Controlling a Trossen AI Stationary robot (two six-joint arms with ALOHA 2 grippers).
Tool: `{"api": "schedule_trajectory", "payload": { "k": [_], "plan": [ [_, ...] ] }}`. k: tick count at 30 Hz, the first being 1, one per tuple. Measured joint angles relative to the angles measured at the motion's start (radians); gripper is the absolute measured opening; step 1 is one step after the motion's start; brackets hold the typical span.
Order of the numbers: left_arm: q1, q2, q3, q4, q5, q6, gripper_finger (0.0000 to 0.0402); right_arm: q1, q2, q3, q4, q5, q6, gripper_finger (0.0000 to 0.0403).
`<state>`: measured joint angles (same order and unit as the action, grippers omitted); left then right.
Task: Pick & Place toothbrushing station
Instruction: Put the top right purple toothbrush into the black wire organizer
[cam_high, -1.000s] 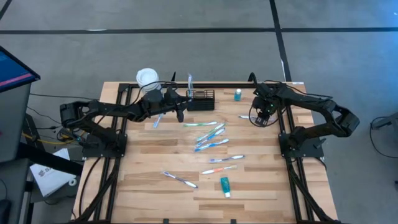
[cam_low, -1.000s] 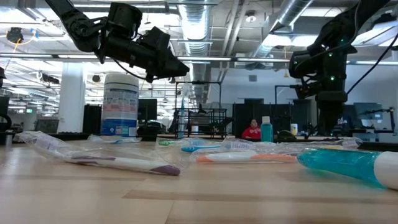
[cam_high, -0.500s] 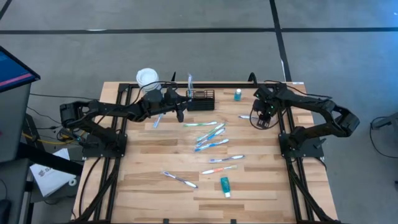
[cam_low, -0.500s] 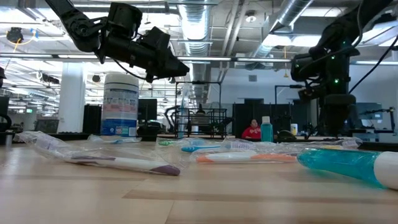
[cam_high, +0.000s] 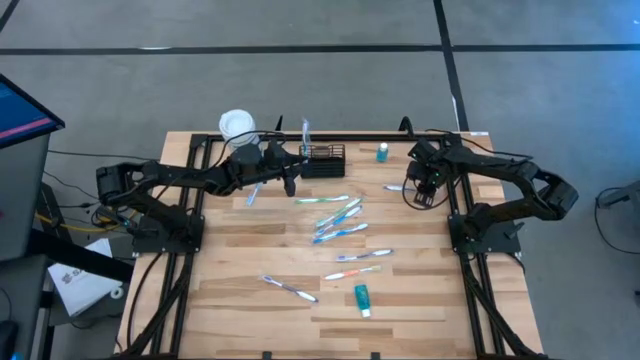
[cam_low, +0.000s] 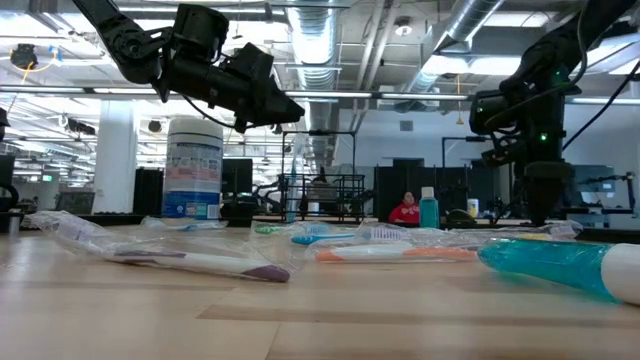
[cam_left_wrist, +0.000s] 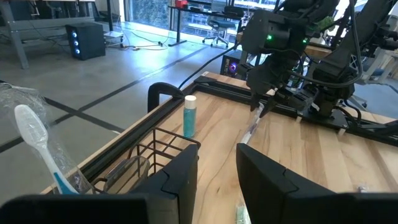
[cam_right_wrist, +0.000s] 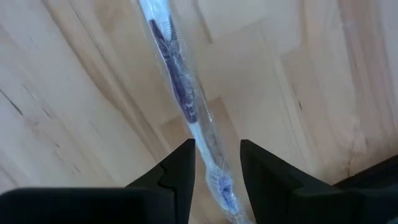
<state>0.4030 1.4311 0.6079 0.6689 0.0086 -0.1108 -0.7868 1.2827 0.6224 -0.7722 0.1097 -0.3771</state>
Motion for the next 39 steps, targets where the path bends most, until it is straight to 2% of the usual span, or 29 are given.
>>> {"api": "schedule_trajectory", "payload": {
  "k": [9,16,22,26,33,39],
  "plan": [
    [0.0,0.0,0.0,0.0,0.0,0.0,0.0104,0.001,0.023,0.0,-0.003,-0.007,0.001,0.0121],
    [0.0,0.0,0.0,-0.001,0.0,0.0,0.0104,0.001,0.175,0.013,0.01,-0.007,0.001,0.0151],
    [0.0,0.0,0.0,-0.002,0.0,0.0,0.0104,0.008,0.286,0.096,-0.069,-0.003,0.034,0.0166],
    [0.0,0.0,0.0,-0.005,0.0,0.0,0.0104,0.009,0.305,0.114,-0.082,-0.005,0.034,0.0137],
    [0.0,0.0,0.0,-0.009,0.0,0.0,0.0104,0.022,0.268,0.109,-0.081,-0.011,0.033,0.002],
    [0.0,0.0,0.0,-0.01,0.0,-0.002,0.0104,0.047,0.22,0.109,-0.077,-0.007,0.023,0.0008]
  ]
}}
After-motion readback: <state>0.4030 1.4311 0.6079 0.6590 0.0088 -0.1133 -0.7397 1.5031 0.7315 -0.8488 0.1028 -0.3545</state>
